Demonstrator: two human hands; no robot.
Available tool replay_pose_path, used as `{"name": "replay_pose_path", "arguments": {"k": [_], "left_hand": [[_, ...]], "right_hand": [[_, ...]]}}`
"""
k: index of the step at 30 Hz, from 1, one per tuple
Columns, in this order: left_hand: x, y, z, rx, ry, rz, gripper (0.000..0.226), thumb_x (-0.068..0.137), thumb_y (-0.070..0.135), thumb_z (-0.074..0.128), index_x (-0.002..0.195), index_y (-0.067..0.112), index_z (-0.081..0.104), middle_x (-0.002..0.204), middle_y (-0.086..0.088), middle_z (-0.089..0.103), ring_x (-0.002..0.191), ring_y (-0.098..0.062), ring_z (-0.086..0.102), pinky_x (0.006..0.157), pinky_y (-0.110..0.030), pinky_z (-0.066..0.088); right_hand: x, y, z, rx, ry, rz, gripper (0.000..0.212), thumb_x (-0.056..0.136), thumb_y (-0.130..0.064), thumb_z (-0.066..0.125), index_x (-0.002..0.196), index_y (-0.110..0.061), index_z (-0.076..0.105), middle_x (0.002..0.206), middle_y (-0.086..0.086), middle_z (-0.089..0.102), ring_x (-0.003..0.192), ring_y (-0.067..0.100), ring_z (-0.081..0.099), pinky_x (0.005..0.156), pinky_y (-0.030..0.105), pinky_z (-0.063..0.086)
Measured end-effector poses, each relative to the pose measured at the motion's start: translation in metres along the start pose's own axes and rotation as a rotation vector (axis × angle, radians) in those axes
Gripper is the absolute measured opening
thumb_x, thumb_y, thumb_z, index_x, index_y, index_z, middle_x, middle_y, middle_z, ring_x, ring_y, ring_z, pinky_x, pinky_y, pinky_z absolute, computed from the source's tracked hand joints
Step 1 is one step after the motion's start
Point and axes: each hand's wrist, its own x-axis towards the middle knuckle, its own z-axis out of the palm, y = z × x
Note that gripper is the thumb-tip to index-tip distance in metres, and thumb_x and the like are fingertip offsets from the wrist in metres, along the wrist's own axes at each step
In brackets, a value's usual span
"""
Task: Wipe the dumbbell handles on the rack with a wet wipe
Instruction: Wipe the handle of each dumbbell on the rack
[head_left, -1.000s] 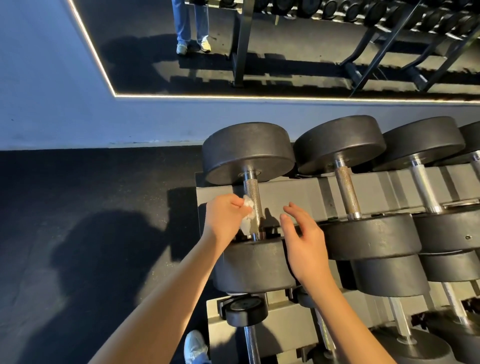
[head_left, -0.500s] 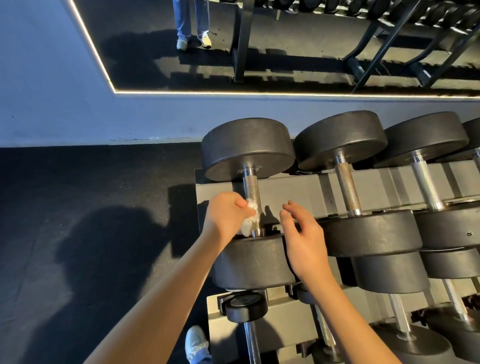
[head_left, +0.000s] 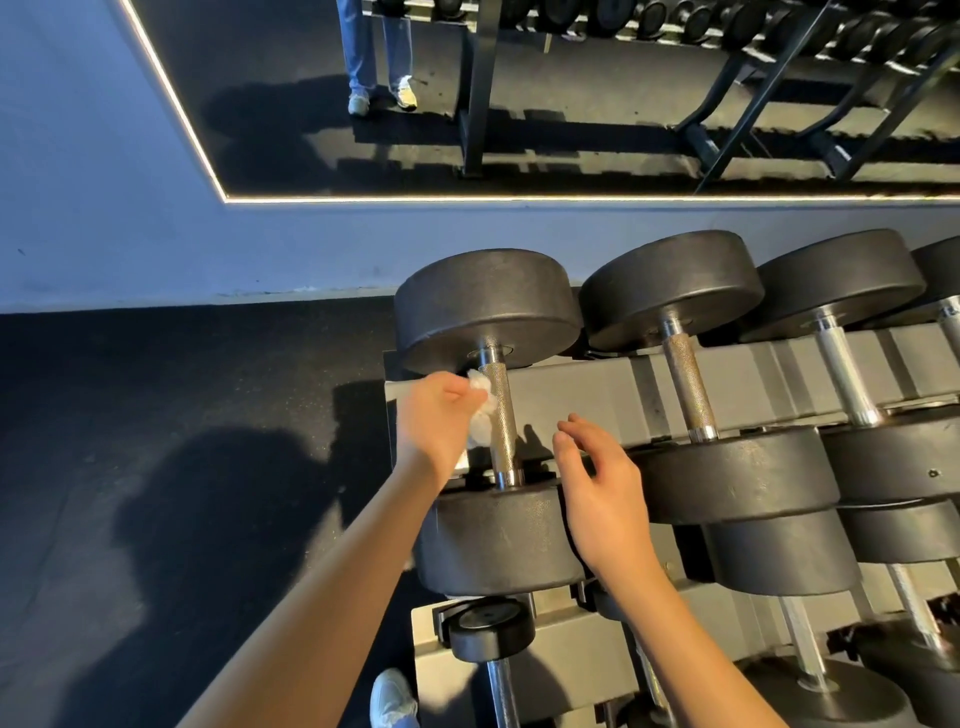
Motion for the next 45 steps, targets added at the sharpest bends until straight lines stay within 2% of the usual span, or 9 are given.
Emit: {"name": "replay_pose_path", "arguments": {"k": [3,6,11,17,24,30,38,42,45], "left_hand": [[0.018,0.009,0.002,-0.057,0.058,0.057,0.015,0.090,0.016,0.063,0.080,0.027,0.066,0.079,0.007,0.066,0.077,-0.009,0.064,0.069,-0.021,0.053],[0.015,0.006,0.008,-0.032,0.048,0.021,0.008,0.090,0.015,0.062,0.085,0.018,0.067,0.077,0.006,0.063,0.071,-0.006,0.059,0.056,-0.008,0.045],[0.008,-0.001,0.005,0.185,-0.148,-0.022,0.011,0.086,0.011,0.066,0.096,0.017,0.067,0.088,0.005,0.061,0.085,-0.011,0.059,0.080,-0.027,0.051],[0.014,0.009,0.005,0.093,0.009,0.077,0.009,0.092,0.017,0.060,0.098,0.017,0.067,0.083,0.005,0.064,0.078,-0.008,0.061,0.073,-0.023,0.049],[0.004,0.002,-0.003,0.298,-0.274,-0.001,0.017,0.085,0.012,0.068,0.077,0.025,0.060,0.083,0.005,0.059,0.086,-0.012,0.059,0.084,-0.031,0.051],[0.004,0.008,0.001,0.191,-0.085,0.033,0.020,0.087,0.013,0.066,0.075,0.027,0.058,0.077,0.006,0.059,0.074,-0.010,0.056,0.066,-0.021,0.043],[-0.006,0.002,-0.006,0.656,-0.370,-0.058,0.012,0.091,0.020,0.062,0.089,0.009,0.067,0.068,0.004,0.053,0.066,-0.008,0.049,0.070,-0.023,0.040],[-0.014,0.011,-0.012,0.534,-0.283,0.038,0.018,0.091,0.014,0.060,0.104,0.005,0.068,0.090,-0.006,0.062,0.086,-0.018,0.057,0.072,-0.019,0.041],[-0.021,0.023,-0.010,0.364,-0.236,0.099,0.011,0.086,0.009,0.066,0.097,0.009,0.068,0.082,0.004,0.061,0.078,-0.007,0.056,0.063,-0.008,0.041]], "right_hand": [[0.000,0.000,0.000,0.007,0.001,0.005,0.031,0.094,-0.036,0.050,0.121,-0.026,0.060,0.136,-0.010,0.052,0.124,0.004,0.045,0.105,0.029,0.038],[0.001,0.000,-0.001,0.011,-0.001,0.007,0.030,0.094,-0.035,0.050,0.121,-0.026,0.060,0.135,-0.011,0.052,0.124,0.004,0.045,0.105,0.028,0.038],[0.002,-0.001,-0.001,-0.005,0.002,0.003,0.030,0.094,-0.035,0.050,0.120,-0.026,0.061,0.133,-0.012,0.053,0.122,0.003,0.046,0.100,0.024,0.038],[0.001,-0.001,0.000,0.003,0.000,0.004,0.030,0.094,-0.035,0.050,0.120,-0.026,0.061,0.133,-0.011,0.053,0.122,0.004,0.047,0.101,0.026,0.039],[0.001,-0.001,0.000,-0.005,0.007,0.003,0.030,0.093,-0.036,0.050,0.118,-0.025,0.062,0.132,-0.010,0.055,0.120,0.005,0.049,0.102,0.031,0.041],[0.000,-0.002,-0.001,-0.006,-0.002,0.010,0.030,0.095,-0.034,0.050,0.120,-0.025,0.061,0.133,-0.011,0.054,0.121,0.005,0.048,0.103,0.031,0.041],[0.001,-0.003,-0.002,-0.034,-0.008,-0.002,0.027,0.096,-0.026,0.050,0.118,-0.019,0.064,0.123,-0.005,0.061,0.111,0.007,0.052,0.095,0.025,0.041],[0.002,-0.005,-0.003,-0.067,-0.057,-0.018,0.028,0.095,-0.025,0.051,0.119,-0.020,0.064,0.119,-0.004,0.064,0.108,0.010,0.056,0.091,0.027,0.044],[0.010,-0.015,-0.007,-0.081,-0.186,-0.087,0.034,0.095,-0.027,0.054,0.128,-0.024,0.057,0.118,-0.009,0.062,0.099,0.007,0.059,0.085,0.024,0.047]]}}
